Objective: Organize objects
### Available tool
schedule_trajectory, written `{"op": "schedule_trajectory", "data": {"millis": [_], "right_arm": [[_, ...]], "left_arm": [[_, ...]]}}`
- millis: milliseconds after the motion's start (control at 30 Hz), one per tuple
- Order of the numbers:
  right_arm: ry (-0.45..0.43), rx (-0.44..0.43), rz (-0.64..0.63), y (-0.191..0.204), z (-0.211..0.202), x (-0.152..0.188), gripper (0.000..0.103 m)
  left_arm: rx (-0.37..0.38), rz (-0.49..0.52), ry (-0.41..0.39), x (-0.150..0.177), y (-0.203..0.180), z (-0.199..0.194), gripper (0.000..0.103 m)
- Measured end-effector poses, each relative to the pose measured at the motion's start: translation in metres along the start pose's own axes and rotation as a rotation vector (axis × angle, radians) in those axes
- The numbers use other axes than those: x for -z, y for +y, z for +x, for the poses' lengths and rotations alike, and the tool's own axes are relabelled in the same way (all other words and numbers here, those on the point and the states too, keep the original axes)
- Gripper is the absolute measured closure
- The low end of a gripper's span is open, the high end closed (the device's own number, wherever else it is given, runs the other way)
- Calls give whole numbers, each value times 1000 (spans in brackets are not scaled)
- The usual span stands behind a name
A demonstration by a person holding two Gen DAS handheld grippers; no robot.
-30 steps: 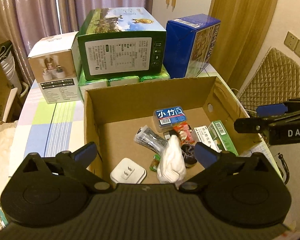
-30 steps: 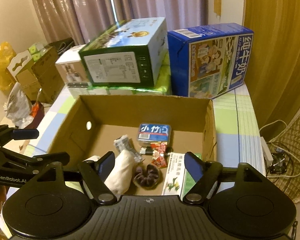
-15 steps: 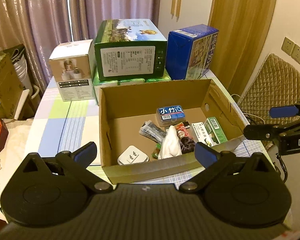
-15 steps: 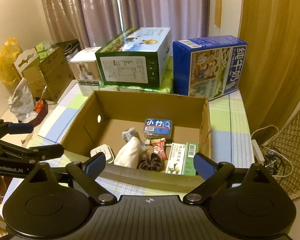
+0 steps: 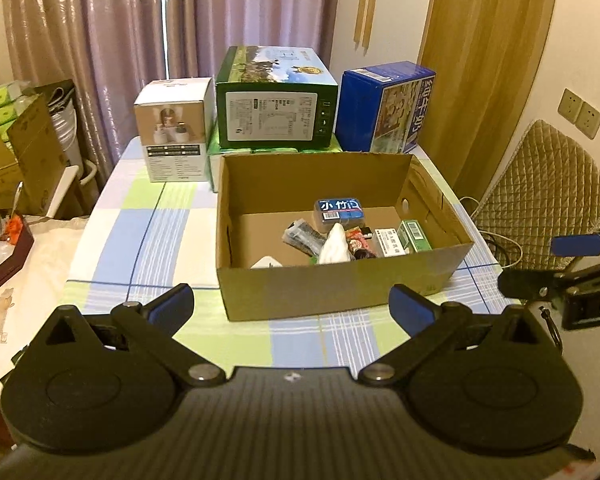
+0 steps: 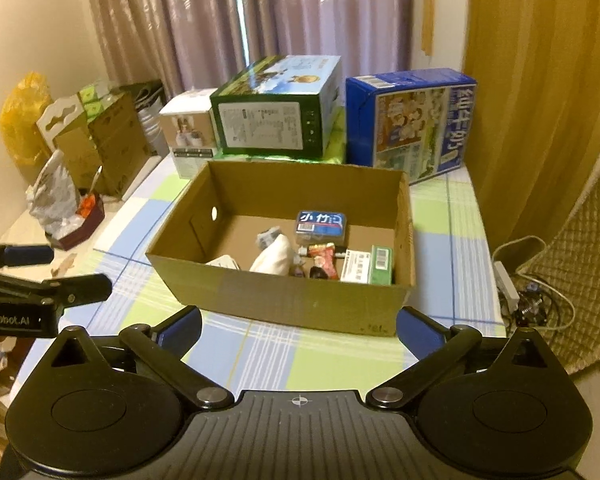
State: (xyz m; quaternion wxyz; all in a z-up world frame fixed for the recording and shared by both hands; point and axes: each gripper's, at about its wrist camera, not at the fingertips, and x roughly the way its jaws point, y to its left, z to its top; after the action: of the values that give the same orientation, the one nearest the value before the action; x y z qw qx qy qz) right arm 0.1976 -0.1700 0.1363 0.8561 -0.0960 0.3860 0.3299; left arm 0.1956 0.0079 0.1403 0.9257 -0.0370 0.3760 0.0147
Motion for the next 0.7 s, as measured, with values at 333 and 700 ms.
{"op": "schedule_trajectory", "data": {"millis": [333, 700], "right_arm": [[-15, 4, 91, 3, -39, 46, 2], [-23, 37, 139, 12, -72, 96, 2]], "left_arm": [[-24, -11, -43, 40, -4, -45, 1], [-36, -53, -44, 88, -5, -81, 1]]}}
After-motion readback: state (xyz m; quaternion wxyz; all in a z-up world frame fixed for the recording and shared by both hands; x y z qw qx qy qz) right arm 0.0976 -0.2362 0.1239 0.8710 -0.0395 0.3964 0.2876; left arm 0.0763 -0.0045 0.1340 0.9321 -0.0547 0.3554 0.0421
